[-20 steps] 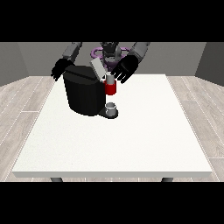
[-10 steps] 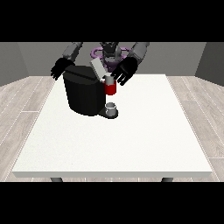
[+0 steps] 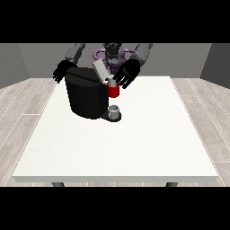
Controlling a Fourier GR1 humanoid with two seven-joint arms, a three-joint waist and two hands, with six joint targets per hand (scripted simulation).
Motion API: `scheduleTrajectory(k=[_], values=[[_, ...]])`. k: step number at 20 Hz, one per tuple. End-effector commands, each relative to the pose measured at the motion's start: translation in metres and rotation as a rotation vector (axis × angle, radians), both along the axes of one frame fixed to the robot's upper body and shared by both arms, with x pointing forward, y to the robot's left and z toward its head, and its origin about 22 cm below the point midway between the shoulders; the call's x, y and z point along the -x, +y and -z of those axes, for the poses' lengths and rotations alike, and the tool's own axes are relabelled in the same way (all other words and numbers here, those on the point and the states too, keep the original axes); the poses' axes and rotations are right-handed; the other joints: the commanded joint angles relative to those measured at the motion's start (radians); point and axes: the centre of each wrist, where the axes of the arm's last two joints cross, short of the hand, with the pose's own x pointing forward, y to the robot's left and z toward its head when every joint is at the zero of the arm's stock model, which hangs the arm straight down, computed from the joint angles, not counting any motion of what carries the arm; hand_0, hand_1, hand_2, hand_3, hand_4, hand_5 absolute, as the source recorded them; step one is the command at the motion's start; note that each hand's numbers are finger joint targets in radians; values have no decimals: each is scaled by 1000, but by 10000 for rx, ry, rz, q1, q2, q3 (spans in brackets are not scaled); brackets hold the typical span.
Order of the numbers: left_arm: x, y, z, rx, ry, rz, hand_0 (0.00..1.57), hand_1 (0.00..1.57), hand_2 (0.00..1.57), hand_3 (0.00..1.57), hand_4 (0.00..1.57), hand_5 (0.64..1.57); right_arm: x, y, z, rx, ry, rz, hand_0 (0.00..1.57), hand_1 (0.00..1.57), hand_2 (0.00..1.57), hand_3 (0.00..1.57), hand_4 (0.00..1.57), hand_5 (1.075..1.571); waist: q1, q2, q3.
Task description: Insert the coffee pod into the coffee machine and close the lid
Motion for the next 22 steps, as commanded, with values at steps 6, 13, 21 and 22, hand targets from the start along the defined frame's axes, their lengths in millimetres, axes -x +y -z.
scheduleTrajectory(k=[6,13,21,22], values=[[0,-8,-10,-447,-294,210,1118,1118,1158,990,442,1571,-5,-23,7,45,-143,321,0,0,0,0,380,1571,165,317,0],[1,14,-11,-380,-477,-64,1050,1050,1119,962,364,1571,-2,-1,-6,107,-195,194,0,0,0,0,434,1571,-39,292,-6],[1,-1,-2,-1544,-138,817,0,0,0,0,0,1571,-3,-3,9,17,-275,257,0,0,0,0,447,1571,329,325,-3],[2,-1,15,-1783,254,673,0,0,0,0,0,1571,-8,-8,-8,-11,195,395,0,0,0,0,411,1571,207,-23,-7]])
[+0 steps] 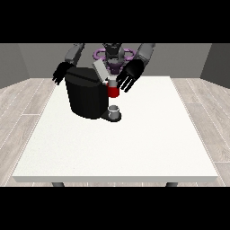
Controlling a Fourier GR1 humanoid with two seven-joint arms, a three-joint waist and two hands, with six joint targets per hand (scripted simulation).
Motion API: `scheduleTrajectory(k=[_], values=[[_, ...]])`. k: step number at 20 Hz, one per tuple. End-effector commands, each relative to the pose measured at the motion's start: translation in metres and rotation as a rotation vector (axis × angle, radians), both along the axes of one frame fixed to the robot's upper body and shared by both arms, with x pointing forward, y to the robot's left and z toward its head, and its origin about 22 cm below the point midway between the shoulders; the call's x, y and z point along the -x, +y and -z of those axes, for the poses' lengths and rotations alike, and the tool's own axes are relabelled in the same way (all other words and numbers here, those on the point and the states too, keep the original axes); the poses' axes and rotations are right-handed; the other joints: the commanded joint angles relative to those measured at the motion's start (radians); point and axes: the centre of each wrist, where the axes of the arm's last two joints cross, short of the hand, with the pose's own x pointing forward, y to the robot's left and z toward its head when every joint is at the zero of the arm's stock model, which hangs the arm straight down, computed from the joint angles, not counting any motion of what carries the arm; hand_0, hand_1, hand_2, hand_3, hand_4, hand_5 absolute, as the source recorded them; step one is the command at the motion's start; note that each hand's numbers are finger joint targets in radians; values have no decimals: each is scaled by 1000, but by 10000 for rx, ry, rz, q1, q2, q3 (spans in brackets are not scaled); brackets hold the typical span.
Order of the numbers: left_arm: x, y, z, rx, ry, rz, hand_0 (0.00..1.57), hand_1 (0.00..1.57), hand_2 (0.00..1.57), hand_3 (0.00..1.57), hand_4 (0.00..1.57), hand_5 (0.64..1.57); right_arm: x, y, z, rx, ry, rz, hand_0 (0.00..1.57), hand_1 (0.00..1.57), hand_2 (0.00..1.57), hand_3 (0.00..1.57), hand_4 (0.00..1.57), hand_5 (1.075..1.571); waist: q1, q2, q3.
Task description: Insert the coffee pod into the coffee machine and close the lid
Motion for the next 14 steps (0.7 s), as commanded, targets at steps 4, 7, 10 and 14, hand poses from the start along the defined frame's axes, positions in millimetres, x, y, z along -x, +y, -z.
scheduleTrajectory(k=[4,7,10,14], values=[[-1,-6,16,-635,884,-195,0,0,0,0,0,1571,1,-12,4,-200,460,56,0,0,0,0,375,1571,-111,-412,-18],[0,-8,-8,-607,292,279,0,0,0,0,0,1571,-6,-15,9,-38,204,514,0,0,0,0,348,1571,289,-19,-17],[2,-19,37,-576,993,481,0,0,0,0,0,1571,10,-11,29,73,856,504,0,0,0,0,387,1571,543,-881,-19],[3,-8,36,-511,1017,203,0,0,0,0,0,1571,7,-32,17,186,1125,385,0,0,0,0,416,1571,385,-1078,-20]])
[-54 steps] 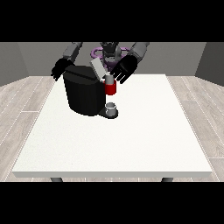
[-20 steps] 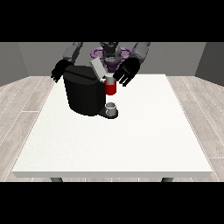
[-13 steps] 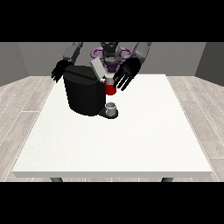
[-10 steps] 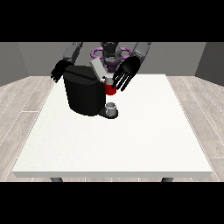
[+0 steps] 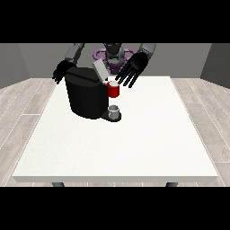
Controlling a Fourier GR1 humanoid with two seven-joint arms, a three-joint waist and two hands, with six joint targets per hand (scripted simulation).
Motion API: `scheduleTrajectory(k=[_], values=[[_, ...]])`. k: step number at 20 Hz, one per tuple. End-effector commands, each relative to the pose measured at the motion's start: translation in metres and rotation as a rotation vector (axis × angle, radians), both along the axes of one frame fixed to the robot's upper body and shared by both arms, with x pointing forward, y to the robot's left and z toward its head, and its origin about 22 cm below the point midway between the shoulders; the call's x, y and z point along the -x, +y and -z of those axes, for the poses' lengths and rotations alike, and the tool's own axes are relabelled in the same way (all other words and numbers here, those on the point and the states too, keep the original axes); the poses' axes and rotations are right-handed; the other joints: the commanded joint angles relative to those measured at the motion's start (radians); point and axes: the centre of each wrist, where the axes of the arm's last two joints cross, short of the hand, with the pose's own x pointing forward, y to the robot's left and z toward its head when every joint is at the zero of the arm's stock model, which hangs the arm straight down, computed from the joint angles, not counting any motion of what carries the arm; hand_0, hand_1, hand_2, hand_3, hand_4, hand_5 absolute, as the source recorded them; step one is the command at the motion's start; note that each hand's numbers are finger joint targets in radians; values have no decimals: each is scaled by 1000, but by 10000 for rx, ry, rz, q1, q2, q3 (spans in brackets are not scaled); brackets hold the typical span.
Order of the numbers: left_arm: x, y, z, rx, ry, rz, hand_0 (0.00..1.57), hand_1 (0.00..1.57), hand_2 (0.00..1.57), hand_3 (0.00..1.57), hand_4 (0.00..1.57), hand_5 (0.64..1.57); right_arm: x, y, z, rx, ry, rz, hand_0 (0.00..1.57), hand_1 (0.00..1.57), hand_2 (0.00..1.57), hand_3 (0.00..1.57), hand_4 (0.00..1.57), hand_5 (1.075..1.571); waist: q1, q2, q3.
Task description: Insert the coffee pod into the coffee machine and close the lid
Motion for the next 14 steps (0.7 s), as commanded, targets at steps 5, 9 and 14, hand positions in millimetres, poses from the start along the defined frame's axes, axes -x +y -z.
scheduleTrajectory(k=[5,9,14], values=[[6,-16,40,569,771,367,0,0,0,0,0,1571,11,-2,22,-243,553,660,0,0,0,0,427,1571,658,-1003,-4],[9,-11,63,2931,1395,129,0,0,0,0,0,1571,27,-29,38,-153,1184,866,0,0,0,0,433,1571,949,-1678,-10],[23,0,118,6864,2047,74,0,0,0,0,261,1571,51,-30,60,-521,1604,1322,0,0,0,0,370,1571,1555,-2684,-20]])
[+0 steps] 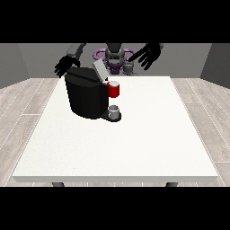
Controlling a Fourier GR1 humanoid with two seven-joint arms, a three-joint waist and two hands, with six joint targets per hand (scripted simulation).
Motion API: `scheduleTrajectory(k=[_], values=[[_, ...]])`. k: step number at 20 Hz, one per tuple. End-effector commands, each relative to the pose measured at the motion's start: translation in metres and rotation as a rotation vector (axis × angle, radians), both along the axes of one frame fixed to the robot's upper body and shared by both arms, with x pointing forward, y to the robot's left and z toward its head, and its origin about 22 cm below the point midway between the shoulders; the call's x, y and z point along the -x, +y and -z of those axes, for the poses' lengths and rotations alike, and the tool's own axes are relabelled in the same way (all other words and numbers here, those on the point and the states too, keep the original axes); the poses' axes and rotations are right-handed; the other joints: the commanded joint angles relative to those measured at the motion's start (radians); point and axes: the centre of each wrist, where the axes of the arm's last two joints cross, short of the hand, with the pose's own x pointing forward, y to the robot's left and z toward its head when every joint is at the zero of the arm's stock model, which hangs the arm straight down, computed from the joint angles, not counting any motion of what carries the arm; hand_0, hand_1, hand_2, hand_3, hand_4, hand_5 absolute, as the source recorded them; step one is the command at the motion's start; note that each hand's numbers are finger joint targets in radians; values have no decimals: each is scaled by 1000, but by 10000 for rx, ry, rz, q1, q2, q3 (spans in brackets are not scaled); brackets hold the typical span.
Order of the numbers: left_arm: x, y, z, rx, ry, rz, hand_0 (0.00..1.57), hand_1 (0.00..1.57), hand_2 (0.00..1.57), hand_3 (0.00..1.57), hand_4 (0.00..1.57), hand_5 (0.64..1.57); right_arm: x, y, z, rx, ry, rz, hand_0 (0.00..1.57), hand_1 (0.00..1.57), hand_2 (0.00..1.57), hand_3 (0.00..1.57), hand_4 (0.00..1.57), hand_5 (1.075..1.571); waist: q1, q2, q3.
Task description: Insert the coffee pod into the coffee machine and close the lid
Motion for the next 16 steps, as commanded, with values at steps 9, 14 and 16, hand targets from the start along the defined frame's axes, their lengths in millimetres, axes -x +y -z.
scheduleTrajectory(k=[9,14,16], values=[[61,-8,142,4835,2649,-743,0,0,0,0,142,1571,22,-29,-5,703,805,-492,0,0,0,0,349,1571,1337,-2716,5],[88,18,172,5265,3206,-1181,0,0,0,0,0,1571,8,-24,-42,1062,72,-1573,0,0,0,0,0,1571,1610,-3027,6],[78,-3,162,5567,3052,-1140,0,0,0,0,0,1571,-11,3,-68,1035,-371,-2073,0,0,0,0,43,1571,1578,-2683,5]])
